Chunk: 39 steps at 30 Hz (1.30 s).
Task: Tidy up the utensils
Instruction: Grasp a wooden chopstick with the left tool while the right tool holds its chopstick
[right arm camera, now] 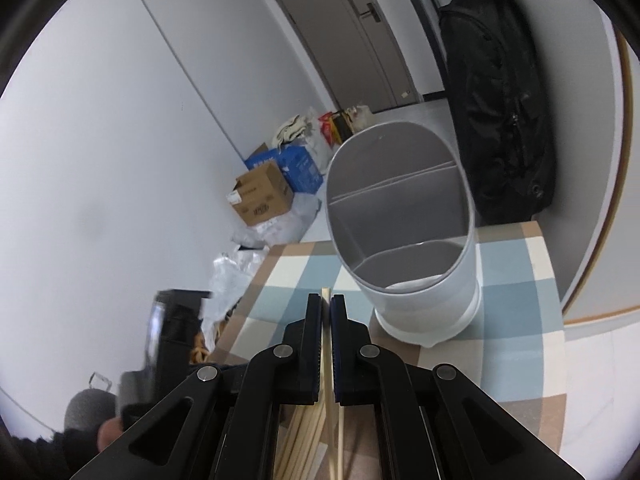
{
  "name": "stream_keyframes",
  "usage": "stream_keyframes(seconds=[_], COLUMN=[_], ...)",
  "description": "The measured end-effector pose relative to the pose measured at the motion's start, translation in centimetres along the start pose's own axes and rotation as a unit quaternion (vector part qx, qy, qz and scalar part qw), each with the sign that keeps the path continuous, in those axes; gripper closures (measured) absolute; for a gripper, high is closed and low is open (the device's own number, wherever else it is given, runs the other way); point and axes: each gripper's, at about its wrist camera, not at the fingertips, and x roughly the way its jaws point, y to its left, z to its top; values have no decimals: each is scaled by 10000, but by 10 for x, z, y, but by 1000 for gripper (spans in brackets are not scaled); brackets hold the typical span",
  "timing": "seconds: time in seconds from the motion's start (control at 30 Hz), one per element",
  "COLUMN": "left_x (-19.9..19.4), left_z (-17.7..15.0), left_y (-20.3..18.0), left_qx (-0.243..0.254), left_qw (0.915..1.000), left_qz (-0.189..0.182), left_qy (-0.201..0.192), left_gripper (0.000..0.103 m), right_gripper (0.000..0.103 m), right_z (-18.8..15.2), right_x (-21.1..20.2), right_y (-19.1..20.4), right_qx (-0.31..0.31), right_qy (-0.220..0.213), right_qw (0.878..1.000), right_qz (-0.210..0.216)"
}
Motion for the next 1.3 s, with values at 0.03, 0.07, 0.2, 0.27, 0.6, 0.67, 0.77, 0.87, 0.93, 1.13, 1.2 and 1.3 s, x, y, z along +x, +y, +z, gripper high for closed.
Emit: stream_keyframes(seconds=[0.03, 0.07, 0.2, 0.27, 0.6, 0.67, 0.77, 0.87, 0.93, 1.13, 1.2, 1.3], left_x=[-1, -2, -1, -2, -26, -25, -19, -14, -10, -4, -2, 0], left_z=[1, 2, 3, 3, -1, 0, 4, 11, 10, 14, 15, 12], left_y=[1, 0, 2, 6, 33, 34, 33, 30, 19, 11, 10, 4], left_qx=[2, 0, -26, -95, -512, -588, -600, -422, -227, 117, 279, 569], left_qw=[9999, 9999, 10000, 9999, 9976, 9970, 9973, 9987, 9996, 9992, 9981, 9953], left_qz=[66, 72, -3, -55, -331, -421, -409, -261, -75, 311, 498, 761], left_qy=[-96, -99, -84, -106, -315, -260, -115, -97, -146, -233, -213, -173], left_gripper=[61, 67, 98, 98, 102, 102, 100, 81, 75, 74, 75, 75], right_gripper=[99, 99, 99, 99, 99, 99, 99, 99, 99, 99, 99, 99], right_z=[0, 1, -1, 0, 1, 1, 2, 3, 3, 4, 4, 4], right_x=[-3, -5, -15, -19, -26, -25, -25, -24, -24, -26, -26, -26], right_y=[-1, -2, -6, -8, -9, -8, -10, -11, -11, -11, -11, -12], right_qx=[5, 10, 73, 109, 150, 143, 167, 213, 229, 234, 237, 280], right_qy=[-39, -57, -130, -150, -238, -243, -249, -234, -234, -265, -267, -248], right_qw=[10000, 10000, 9999, 9998, 9995, 9995, 9995, 9994, 9994, 9992, 9992, 9991], right_qz=[-13, -11, -5, 11, 109, 123, 134, 136, 138, 170, 160, 181])
